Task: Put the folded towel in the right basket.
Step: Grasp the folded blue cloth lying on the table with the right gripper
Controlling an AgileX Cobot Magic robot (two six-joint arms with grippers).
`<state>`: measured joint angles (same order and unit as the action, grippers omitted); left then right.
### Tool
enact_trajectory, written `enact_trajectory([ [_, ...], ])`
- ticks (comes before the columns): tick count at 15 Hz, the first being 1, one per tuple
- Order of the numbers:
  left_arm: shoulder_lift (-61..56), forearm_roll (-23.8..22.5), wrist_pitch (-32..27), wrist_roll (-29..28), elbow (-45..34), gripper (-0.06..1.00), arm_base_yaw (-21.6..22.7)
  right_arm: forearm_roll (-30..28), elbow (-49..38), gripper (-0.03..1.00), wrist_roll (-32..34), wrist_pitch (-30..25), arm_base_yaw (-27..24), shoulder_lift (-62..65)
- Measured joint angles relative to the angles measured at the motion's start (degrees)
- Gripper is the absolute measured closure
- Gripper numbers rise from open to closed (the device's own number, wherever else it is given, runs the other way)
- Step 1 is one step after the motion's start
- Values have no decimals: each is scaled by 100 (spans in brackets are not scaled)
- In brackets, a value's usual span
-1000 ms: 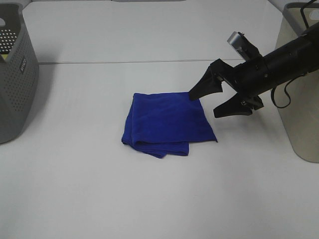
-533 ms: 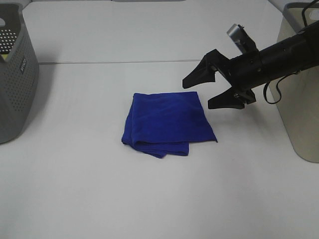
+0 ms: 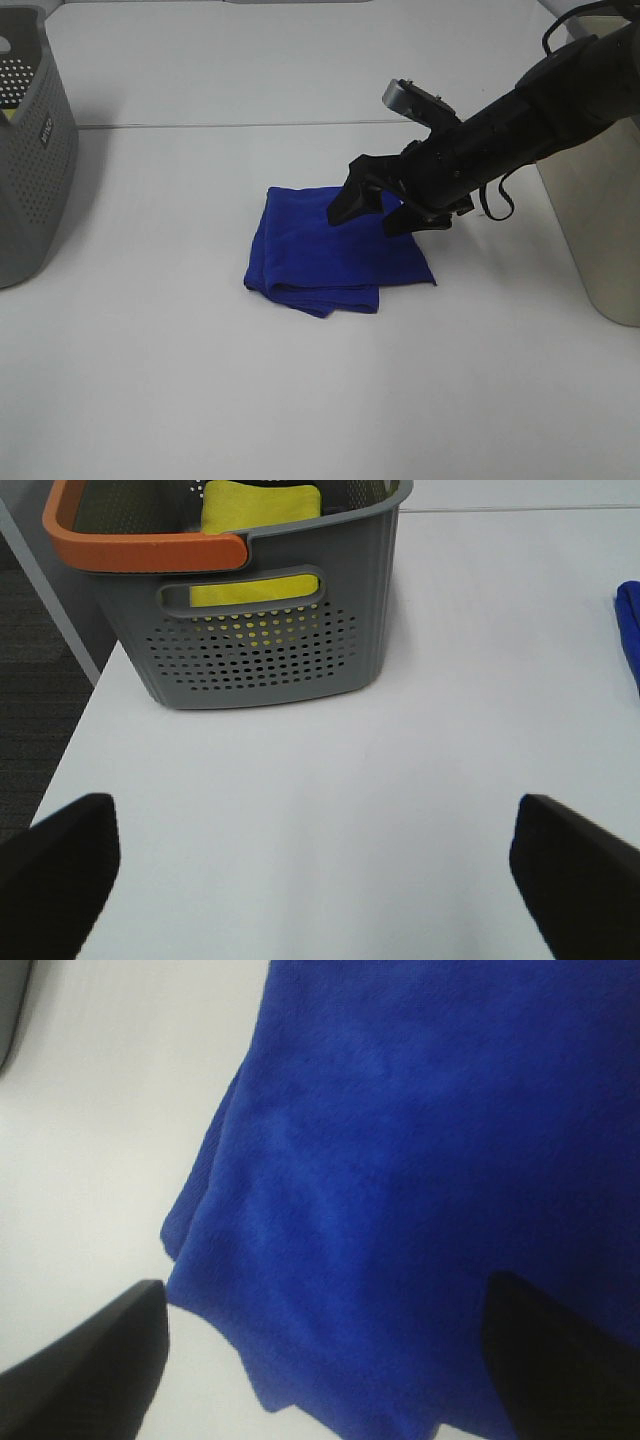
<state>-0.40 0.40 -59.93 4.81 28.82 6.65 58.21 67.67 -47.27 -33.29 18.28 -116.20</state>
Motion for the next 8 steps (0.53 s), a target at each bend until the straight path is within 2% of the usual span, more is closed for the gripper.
enact_trajectory([
  [2, 0, 0, 0, 0, 0, -4, 0, -11, 0, 15, 34, 309, 0, -80],
  [7, 0, 0, 0, 0, 0, -4, 0, -23, 0, 15, 315, 372, 0, -464],
  [8, 0, 0, 0, 0, 0, -4, 0, -23, 0, 12, 332, 458, 0, -464],
])
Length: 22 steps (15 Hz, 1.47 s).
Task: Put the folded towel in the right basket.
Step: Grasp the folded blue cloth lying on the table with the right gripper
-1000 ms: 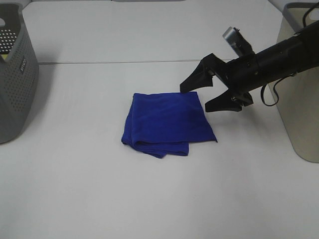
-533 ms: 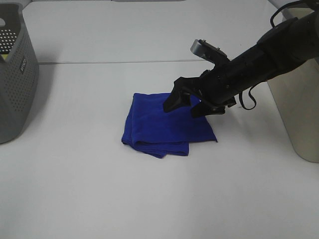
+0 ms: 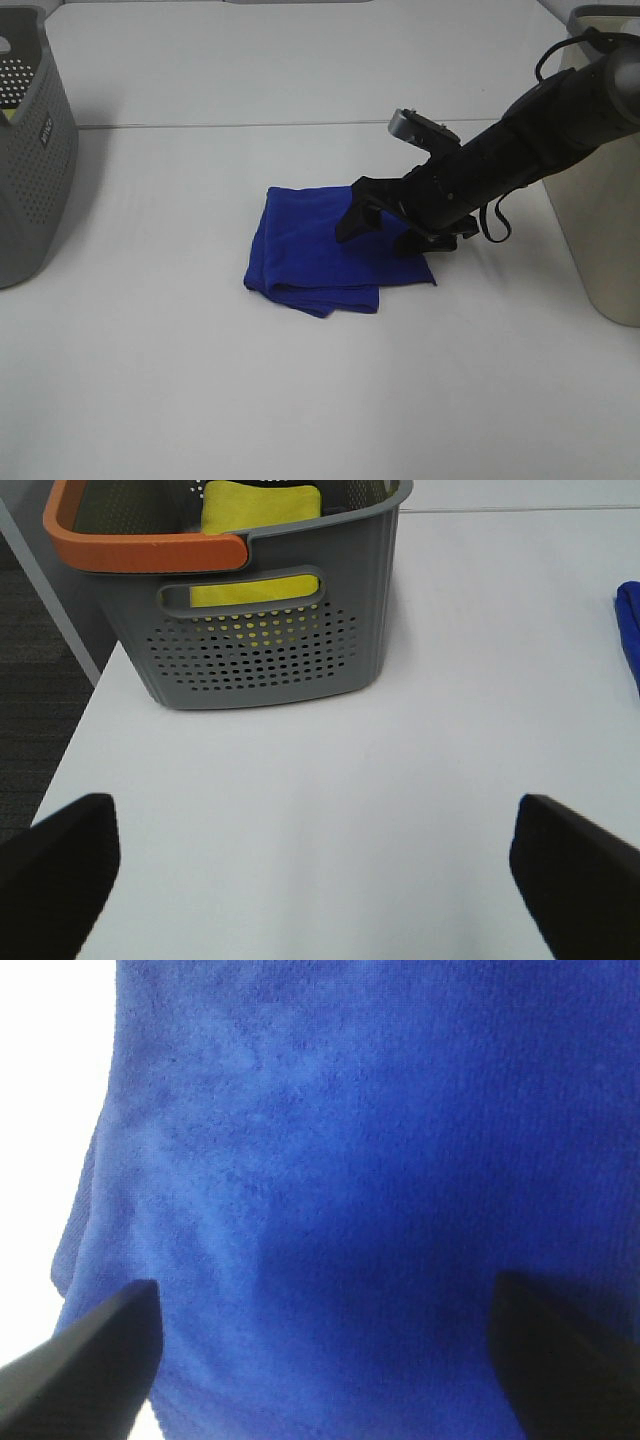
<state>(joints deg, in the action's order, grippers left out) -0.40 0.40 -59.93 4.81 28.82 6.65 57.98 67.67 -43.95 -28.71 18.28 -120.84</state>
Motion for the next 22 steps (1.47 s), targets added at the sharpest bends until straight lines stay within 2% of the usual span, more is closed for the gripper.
enact_trajectory([
  [4, 0, 0, 0, 0, 0, -4, 0, -338, 0, 10, 126, 332, 0, -6],
  [10, 0, 0, 0, 0, 0, -4, 0, -1387, 17, 10, 1432, 504, -46, 29],
  [12, 0, 0, 0, 0, 0, -4, 0, -1518, 23, 11, 1828, 458, -195, 63],
  [15, 0, 0, 0, 0, 0, -4, 0, -1776, 11, 11, 1925, 407, -246, 292],
  [18, 0, 0, 0, 0, 0, -4, 0, -1960, 6, 11, 1925, 751, -246, 773],
  [22, 0, 0, 0, 0, 0, -4, 0, -2177, 0, 11, 1977, 796, -252, 539],
])
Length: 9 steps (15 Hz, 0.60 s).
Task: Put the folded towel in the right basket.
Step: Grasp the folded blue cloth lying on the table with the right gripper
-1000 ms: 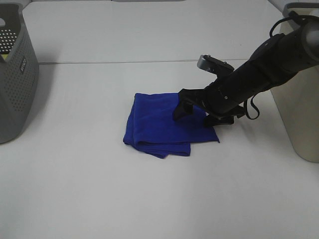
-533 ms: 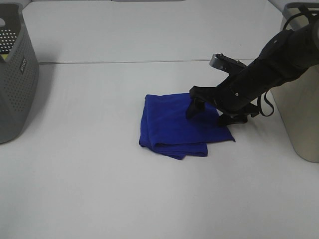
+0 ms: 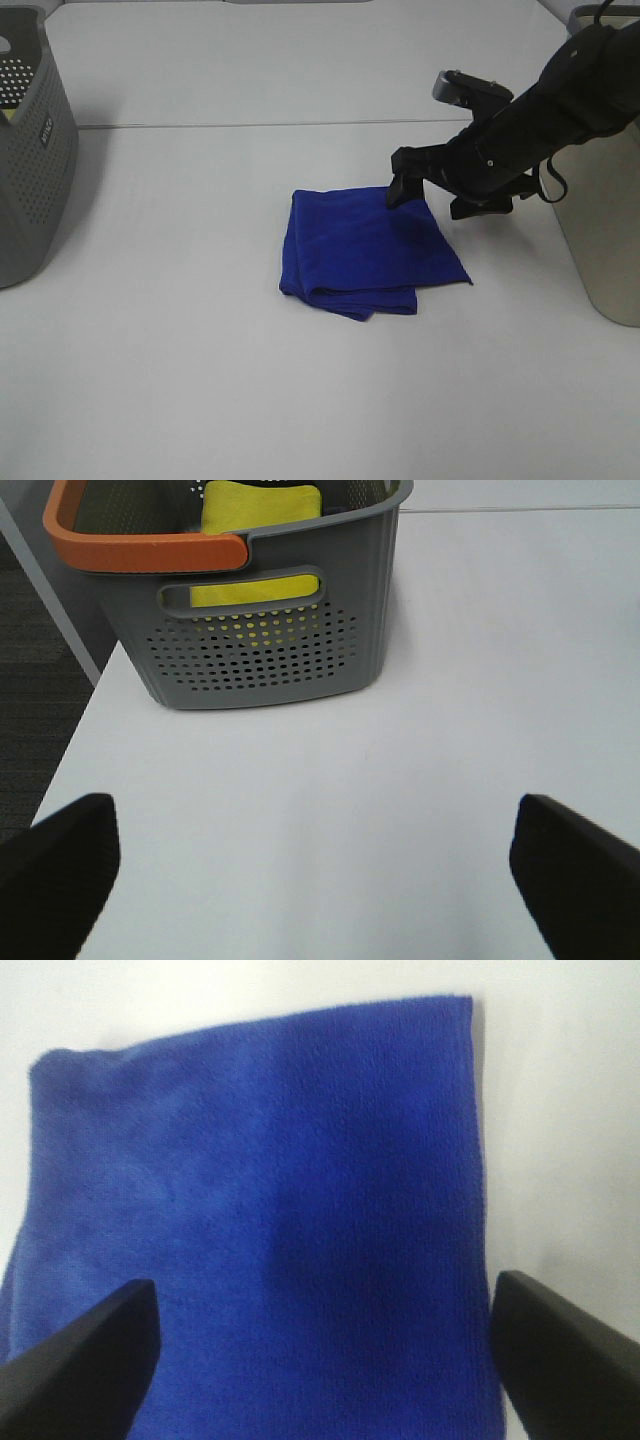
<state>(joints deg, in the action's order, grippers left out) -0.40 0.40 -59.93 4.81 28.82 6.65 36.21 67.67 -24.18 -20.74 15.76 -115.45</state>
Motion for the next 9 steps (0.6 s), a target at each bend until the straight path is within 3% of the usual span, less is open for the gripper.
enact_trajectory([
  [8, 0, 0, 0, 0, 0, -4, 0, -6, 0, 11, 0, -29, 0, -435],
  [9, 0, 0, 0, 0, 0, -4, 0, 218, 17, 11, -143, -143, 0, -476],
])
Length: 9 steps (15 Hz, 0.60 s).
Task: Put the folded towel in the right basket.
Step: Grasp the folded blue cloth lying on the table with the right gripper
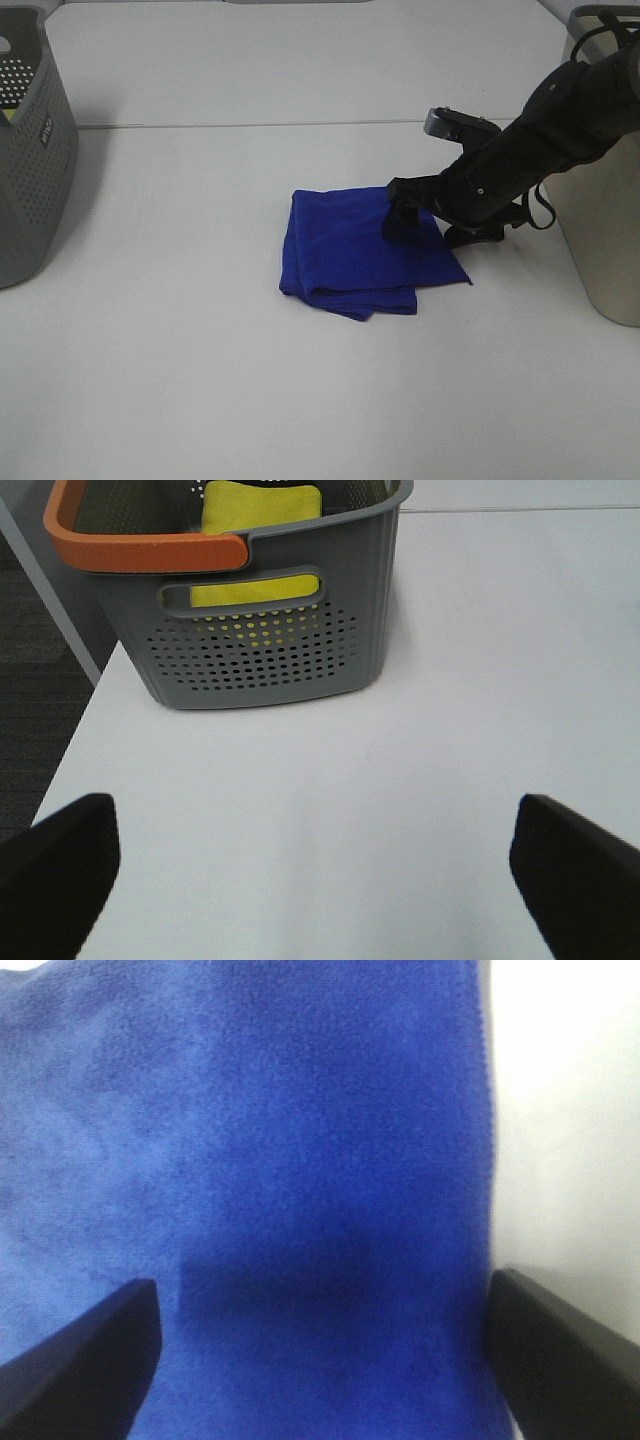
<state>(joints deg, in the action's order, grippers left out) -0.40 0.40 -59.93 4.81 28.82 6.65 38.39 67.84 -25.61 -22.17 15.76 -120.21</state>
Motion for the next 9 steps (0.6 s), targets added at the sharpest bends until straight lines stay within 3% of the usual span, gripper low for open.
enact_trajectory([
  [5, 0, 0, 0, 0, 0, -4, 0, 1066, 23, 11, -682, -533, 241, -80],
  [9, 0, 0, 0, 0, 0, -4, 0, 1238, 23, 12, -665, -178, 1215, -155],
])
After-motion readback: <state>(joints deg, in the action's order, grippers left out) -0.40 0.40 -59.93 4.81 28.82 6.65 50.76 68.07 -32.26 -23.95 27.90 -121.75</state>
